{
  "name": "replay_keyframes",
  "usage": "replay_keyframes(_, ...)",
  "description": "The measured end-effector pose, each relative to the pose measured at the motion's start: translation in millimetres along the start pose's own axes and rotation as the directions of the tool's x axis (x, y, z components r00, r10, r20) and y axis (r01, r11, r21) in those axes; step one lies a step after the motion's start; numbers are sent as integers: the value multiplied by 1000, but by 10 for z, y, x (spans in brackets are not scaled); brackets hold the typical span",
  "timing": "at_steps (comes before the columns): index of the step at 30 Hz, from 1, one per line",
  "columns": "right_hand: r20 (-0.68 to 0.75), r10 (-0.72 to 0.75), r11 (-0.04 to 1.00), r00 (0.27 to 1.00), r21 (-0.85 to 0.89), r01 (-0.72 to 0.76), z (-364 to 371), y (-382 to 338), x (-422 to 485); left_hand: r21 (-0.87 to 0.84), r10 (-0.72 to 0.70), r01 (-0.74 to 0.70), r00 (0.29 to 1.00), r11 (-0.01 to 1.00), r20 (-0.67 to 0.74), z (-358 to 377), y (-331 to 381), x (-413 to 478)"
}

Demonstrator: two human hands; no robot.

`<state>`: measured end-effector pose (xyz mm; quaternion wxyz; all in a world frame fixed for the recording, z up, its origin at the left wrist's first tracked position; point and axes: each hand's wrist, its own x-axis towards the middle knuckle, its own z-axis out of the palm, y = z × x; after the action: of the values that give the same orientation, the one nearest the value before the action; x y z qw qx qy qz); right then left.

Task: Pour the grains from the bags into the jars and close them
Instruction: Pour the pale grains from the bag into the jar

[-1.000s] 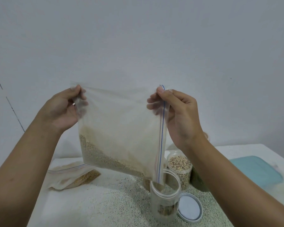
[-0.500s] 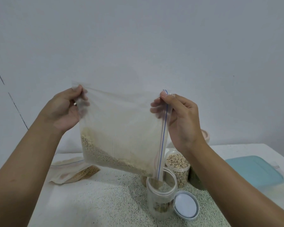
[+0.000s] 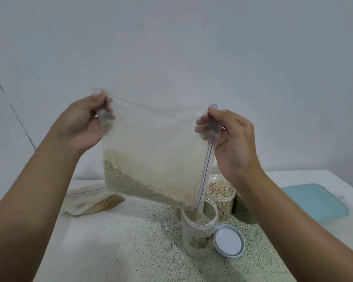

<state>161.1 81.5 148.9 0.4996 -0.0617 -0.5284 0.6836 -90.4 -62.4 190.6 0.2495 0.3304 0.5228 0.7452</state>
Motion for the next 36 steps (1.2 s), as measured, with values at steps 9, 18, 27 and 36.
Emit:
replay_keyframes(9,-25,13,1000,1000,5,-13,-39,29,-18,26,-38,38,999,999,17,43,24,32)
replay_keyframes(18,-37,6,1000,999,-18,-6,0,-2,16,15,-52,52,998,999,42,19,46,75)
replay_keyframes(27,-29,16,1000,999,-19,-16,21,-10,37,-16,-59,59,998,998,39,-14,20,92)
replay_keyframes(36,-29,22,1000,999,9,-21,-2,12,61,-8,-41,42,998,999,37,-11,65,79)
